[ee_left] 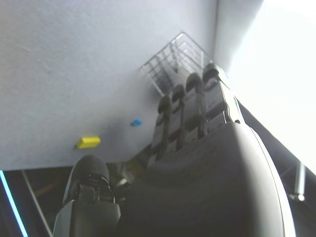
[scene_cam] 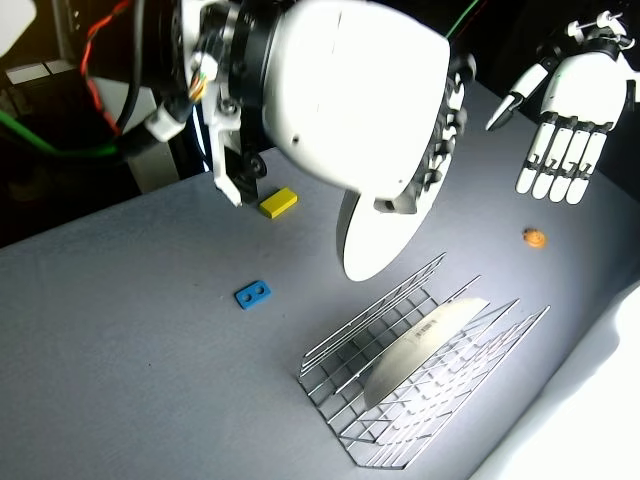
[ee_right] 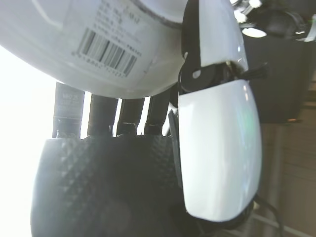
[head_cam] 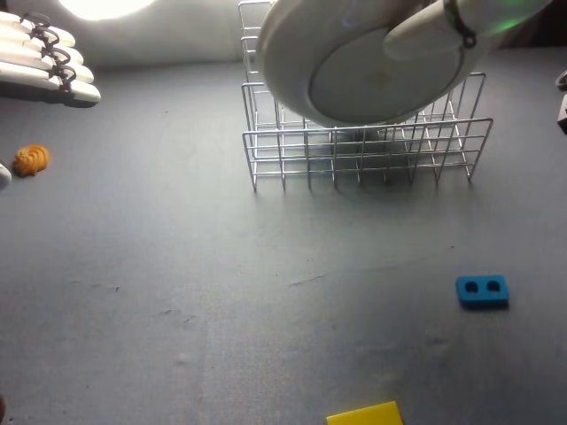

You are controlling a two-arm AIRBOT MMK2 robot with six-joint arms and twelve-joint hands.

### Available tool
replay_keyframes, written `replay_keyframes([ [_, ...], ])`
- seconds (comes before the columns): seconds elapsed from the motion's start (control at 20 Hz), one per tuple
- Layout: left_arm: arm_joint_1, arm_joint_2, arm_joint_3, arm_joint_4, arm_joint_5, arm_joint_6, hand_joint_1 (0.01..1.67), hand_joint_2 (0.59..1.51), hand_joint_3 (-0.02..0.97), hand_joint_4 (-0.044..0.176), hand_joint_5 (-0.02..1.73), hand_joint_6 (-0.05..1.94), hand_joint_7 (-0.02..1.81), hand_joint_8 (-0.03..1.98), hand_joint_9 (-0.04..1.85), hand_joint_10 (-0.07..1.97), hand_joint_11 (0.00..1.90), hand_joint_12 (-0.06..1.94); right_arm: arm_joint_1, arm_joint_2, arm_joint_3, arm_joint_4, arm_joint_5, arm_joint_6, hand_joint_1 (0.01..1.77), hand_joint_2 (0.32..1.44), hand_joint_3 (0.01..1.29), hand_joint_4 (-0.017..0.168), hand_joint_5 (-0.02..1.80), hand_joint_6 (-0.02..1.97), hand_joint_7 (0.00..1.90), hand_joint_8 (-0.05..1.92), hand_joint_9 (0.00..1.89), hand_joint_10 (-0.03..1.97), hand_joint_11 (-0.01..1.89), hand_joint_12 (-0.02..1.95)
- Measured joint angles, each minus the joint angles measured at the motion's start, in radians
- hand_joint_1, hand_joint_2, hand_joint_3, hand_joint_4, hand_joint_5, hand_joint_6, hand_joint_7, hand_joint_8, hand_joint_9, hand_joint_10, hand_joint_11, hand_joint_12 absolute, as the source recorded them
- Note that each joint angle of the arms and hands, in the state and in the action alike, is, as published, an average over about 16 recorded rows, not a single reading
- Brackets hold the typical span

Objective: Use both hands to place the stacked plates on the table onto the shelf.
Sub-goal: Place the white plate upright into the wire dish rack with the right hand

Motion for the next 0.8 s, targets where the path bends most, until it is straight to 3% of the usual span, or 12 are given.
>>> replay_keyframes([
  [0.6, 0.001, 0.001, -0.008, 0.005, -0.004, 0.0, 0.01, 1.223, 0.014, 0.002, 0.07, 0.02, 0.06, 0.0, 0.03, 0.01, 0.02, 0.02, -0.057, -0.113, 0.167, 0.018, 0.017, 0.001, 1.32, 0.9, 0.01, -0.006, 1.14, 0.59, 1.27, 0.44, 1.32, 0.24, 1.03, 0.81],
  [0.8, 0.001, 0.002, -0.012, 0.008, -0.006, 0.0, 0.01, 1.223, 0.014, 0.002, 0.07, 0.02, 0.06, 0.0, 0.03, 0.01, 0.02, 0.01, -0.089, -0.153, 0.211, 0.019, 0.03, -0.003, 1.32, 0.9, 0.01, -0.008, 1.14, 0.59, 1.27, 0.44, 1.34, 0.15, 1.02, 0.81],
])
